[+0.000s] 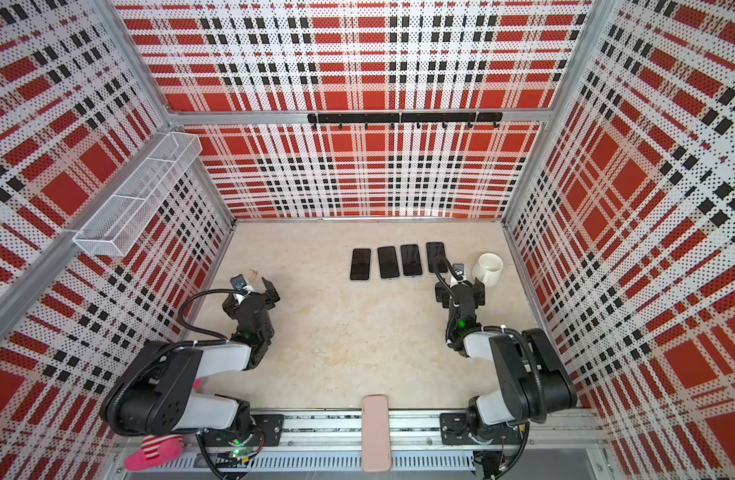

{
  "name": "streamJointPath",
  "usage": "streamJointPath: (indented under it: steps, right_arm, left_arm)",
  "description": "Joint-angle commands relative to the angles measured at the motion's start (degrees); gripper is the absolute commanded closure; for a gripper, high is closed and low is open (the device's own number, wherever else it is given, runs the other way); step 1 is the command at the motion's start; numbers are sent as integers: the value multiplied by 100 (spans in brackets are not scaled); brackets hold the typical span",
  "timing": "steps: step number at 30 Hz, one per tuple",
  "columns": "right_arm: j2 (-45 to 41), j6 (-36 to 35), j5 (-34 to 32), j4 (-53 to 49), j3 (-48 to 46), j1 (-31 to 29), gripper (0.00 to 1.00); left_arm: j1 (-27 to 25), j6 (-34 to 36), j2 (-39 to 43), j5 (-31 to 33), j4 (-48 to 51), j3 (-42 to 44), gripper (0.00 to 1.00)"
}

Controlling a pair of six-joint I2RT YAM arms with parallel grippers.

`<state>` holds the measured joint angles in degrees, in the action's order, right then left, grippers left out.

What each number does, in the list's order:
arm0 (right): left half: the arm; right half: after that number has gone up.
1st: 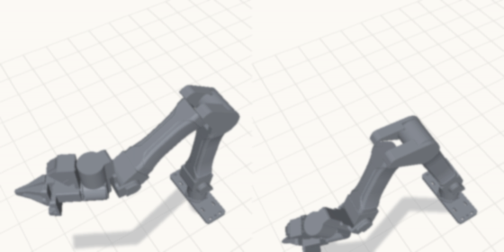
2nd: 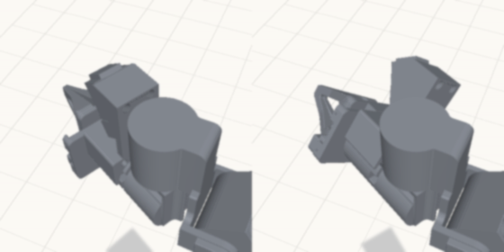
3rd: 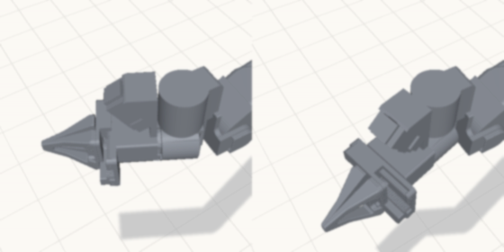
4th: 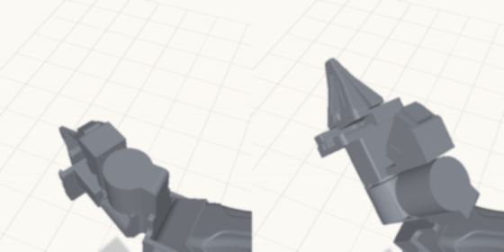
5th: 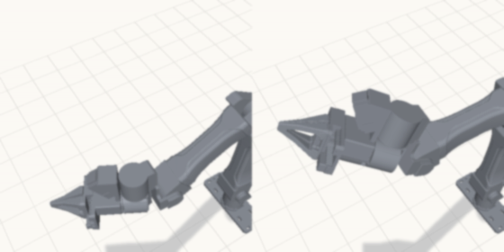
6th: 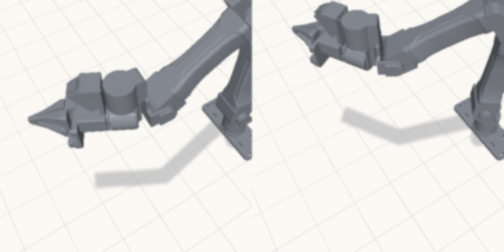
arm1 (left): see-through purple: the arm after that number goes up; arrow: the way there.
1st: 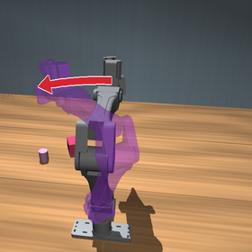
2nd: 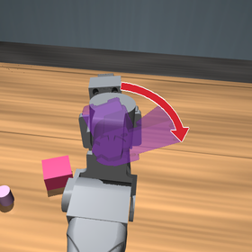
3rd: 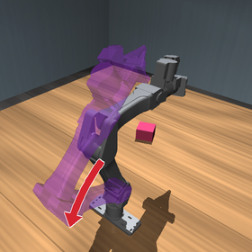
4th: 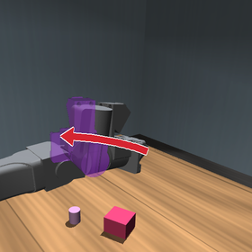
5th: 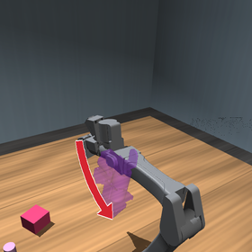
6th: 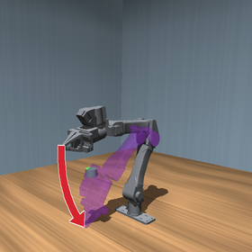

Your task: Put the phone into the phone case

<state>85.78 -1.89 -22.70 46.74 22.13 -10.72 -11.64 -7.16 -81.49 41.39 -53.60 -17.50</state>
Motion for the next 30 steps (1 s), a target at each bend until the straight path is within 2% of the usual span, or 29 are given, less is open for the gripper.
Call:
streamJointPath:
  steps: [1, 2, 6, 8, 10, 12, 14, 16, 18, 20, 23, 25, 27, 28, 30]
  right_arm:
    - [220, 24, 88, 674, 96, 115, 0]
    - [200, 153, 216, 647, 78, 228, 0]
    - [155, 412, 671, 1566, -486, 524, 0]
    - [594, 365, 843, 2696, -769, 599, 0]
    - [297, 470, 879, 1942, -676, 589, 0]
    - [506, 412, 839, 2437, -716, 592, 0]
    - [356, 499, 793, 1967, -634, 603, 0]
    - [489, 467, 768, 2240, -638, 615, 0]
    - [396, 519, 742, 2005, -614, 612, 0]
    - [466, 477, 772, 2213, -633, 623, 0]
    - [454, 493, 765, 2178, -635, 622, 0]
    - [435, 505, 727, 2150, -634, 624, 0]
    - [449, 512, 695, 2193, -643, 624, 0]
    - [440, 514, 694, 2162, -639, 624, 0]
    - [440, 515, 697, 2164, -638, 624, 0]
  left_arm:
    - [119, 270, -98, -504, -309, -192, 2]
    - [175, 273, -87, -648, -310, -180, 2]
    - [323, 209, -26, -959, -313, -128, 2]
    - [286, 253, 72, -988, -338, -28, 2]
    - [267, 319, 227, -1099, -510, 163, 2]
    - [272, 355, 339, -1183, -721, 335, 2]
    - [259, 379, 441, -1209, -884, 475, 2]
    - [251, 390, 512, -1180, -1034, 577, 2]
    - [276, 529, 497, -1164, -1189, 642, 2]
    - [289, 890, 269, -1071, -2052, 885, 2]
    - [468, 831, -729, -1315, -3632, 1145, 2]
    - [508, 946, -1170, -1366, -4225, 1069, 2]
    - [569, 749, -748, -1440, -2975, 828, 2]
    - [603, 711, -760, -1425, -2770, 741, 2]
    - [698, 631, -928, -1515, -3024, 693, 2]
